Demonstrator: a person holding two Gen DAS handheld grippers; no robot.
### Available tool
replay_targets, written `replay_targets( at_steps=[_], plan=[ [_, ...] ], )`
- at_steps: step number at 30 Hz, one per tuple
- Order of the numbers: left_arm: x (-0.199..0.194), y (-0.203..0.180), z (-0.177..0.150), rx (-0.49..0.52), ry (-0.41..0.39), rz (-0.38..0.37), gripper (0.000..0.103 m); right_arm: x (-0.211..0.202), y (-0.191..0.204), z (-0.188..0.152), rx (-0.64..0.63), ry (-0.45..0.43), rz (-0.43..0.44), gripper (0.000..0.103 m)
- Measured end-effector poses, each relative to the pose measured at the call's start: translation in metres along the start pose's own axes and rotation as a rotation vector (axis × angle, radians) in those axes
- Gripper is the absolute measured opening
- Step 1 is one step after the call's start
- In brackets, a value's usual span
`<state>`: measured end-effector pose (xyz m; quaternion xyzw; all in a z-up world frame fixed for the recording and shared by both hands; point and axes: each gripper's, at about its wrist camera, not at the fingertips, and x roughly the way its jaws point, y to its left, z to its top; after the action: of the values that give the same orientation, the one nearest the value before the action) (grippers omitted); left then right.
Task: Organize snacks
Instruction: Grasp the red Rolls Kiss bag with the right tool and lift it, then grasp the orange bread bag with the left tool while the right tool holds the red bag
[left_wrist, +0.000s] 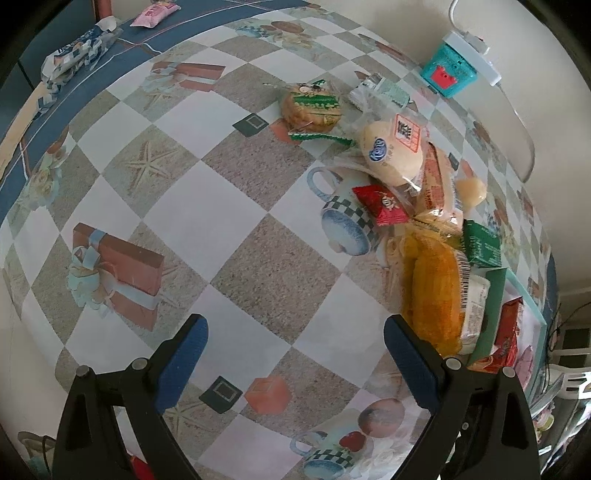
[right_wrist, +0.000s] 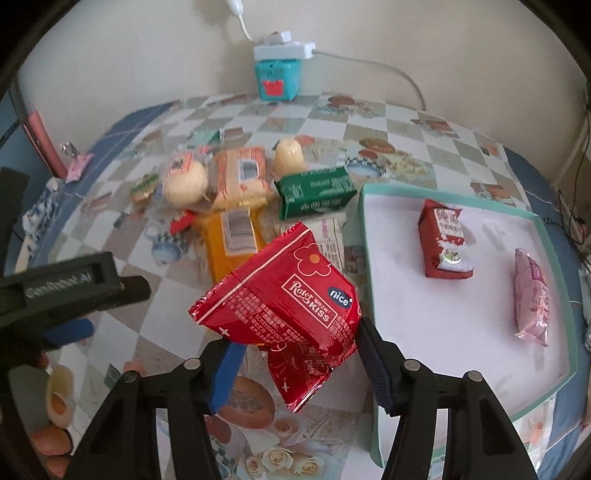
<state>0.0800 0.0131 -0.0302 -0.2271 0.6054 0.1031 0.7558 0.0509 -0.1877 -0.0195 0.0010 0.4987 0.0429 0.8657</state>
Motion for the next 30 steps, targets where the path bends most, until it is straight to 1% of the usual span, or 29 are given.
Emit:
replay_targets(
  at_steps=[3, 6, 9, 12, 15, 17, 19, 20, 22, 24, 26, 27, 28, 30],
  plan=[
    [-0.002, -0.004, 0.001, 0.007, -0.006, -0.007, 0.096, -0.009, -0.001, 0.004, 0.010, -0.031, -0.003, 0.063],
    [-0.005, -0.009, 0.002, 0.007, -0.015, -0.016, 0.096, -0.020, -0.004, 0.008, 0.045, -0.069, 0.024, 0.063],
    [-0.009, -0.022, 0.004, 0.034, -0.034, -0.019, 0.096, -0.028, -0.010, 0.016, 0.064, -0.110, -0.003, 0.063],
    [-0.008, -0.039, 0.006, 0.073, -0.050, -0.012, 0.096, -0.029, -0.023, 0.022, 0.113, -0.118, -0.022, 0.063],
    [-0.007, -0.058, 0.007, 0.103, -0.057, -0.028, 0.094, -0.027, -0.037, 0.025, 0.147, -0.115, -0.058, 0.063],
    [-0.008, -0.072, 0.008, 0.127, -0.066, -0.038, 0.091, -0.028, -0.047, 0.026, 0.170, -0.119, -0.070, 0.063],
    [-0.006, -0.083, 0.007, 0.158, -0.067, -0.043, 0.081, -0.029, -0.058, 0.029, 0.205, -0.128, -0.069, 0.063],
    [-0.003, -0.090, 0.007, 0.174, -0.062, -0.045, 0.078, -0.030, -0.063, 0.029, 0.219, -0.130, -0.072, 0.063],
    [0.003, -0.098, 0.007, 0.194, -0.050, -0.054, 0.070, -0.031, -0.075, 0.031, 0.249, -0.133, -0.081, 0.063],
    [0.007, -0.108, 0.006, 0.197, -0.045, -0.056, 0.067, -0.032, -0.084, 0.030, 0.276, -0.135, -0.085, 0.063],
    [0.010, -0.115, 0.005, 0.207, -0.043, -0.055, 0.067, -0.031, -0.091, 0.031, 0.300, -0.136, -0.083, 0.063],
    [0.011, -0.119, 0.005, 0.213, -0.045, -0.055, 0.064, -0.031, -0.094, 0.031, 0.309, -0.135, -0.079, 0.063],
    [0.013, -0.123, 0.006, 0.219, -0.046, -0.055, 0.057, -0.030, -0.097, 0.031, 0.320, -0.134, -0.076, 0.063],
    [0.016, -0.130, 0.002, 0.237, -0.039, -0.056, 0.054, -0.029, -0.101, 0.031, 0.329, -0.132, -0.073, 0.063]
  ],
)
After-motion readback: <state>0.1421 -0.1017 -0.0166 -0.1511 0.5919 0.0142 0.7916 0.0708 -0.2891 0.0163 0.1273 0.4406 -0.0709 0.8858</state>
